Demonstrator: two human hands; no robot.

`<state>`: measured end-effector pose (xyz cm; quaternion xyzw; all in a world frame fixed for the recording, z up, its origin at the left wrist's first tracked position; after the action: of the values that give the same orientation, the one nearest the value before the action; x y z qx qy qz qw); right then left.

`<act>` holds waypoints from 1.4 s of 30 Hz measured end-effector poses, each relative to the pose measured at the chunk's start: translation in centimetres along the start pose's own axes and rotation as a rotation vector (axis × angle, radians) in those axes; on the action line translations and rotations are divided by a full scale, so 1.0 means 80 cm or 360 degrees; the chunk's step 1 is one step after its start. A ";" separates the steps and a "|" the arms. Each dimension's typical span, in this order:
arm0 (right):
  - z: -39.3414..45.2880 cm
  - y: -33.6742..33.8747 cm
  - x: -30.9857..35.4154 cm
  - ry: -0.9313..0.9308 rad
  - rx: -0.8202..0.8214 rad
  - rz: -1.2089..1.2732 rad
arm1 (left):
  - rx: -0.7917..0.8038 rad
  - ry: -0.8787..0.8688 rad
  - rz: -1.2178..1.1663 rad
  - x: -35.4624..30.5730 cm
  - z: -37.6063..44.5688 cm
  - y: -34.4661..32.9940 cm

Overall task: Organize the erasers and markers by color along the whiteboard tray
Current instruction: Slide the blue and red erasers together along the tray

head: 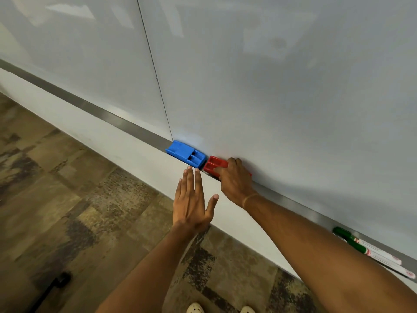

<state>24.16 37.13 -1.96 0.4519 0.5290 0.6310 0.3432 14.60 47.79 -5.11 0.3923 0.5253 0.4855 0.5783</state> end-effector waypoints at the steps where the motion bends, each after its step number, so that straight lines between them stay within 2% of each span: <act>1: 0.003 -0.002 0.003 0.0004 0.0013 -0.0022 | 0.0004 0.0007 0.0004 0.003 0.000 0.000; 12: 0.017 -0.024 0.017 -0.0051 0.0073 -0.0110 | 0.0008 0.0008 -0.0035 0.023 0.003 0.000; 27: -0.027 -0.017 0.000 -0.0069 -0.0111 -0.0131 | 0.0027 -0.0190 0.0015 0.018 0.007 -0.003; 33: -0.085 0.005 -0.052 -0.0250 -0.0176 -0.0107 | 0.0061 -0.0362 -0.0055 -0.023 -0.005 -0.010; 42: -0.166 0.024 -0.166 -0.0583 -0.0109 -0.0232 | 0.0146 -0.0526 -0.0114 -0.098 -0.028 -0.022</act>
<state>16.54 19.89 -3.26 0.5078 0.4673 0.5292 0.4937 12.86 39.63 -5.37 0.4738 0.4584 0.3689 0.6552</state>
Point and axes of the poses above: each hand's wrist, its own z-axis towards the middle knuckle, its own y-axis out of the back of the hand, x = y × z, the point moved 4 cm from there along z, towards the middle knuckle, and after that the axes turned 9 degrees about -y, right-handed, at the moved point
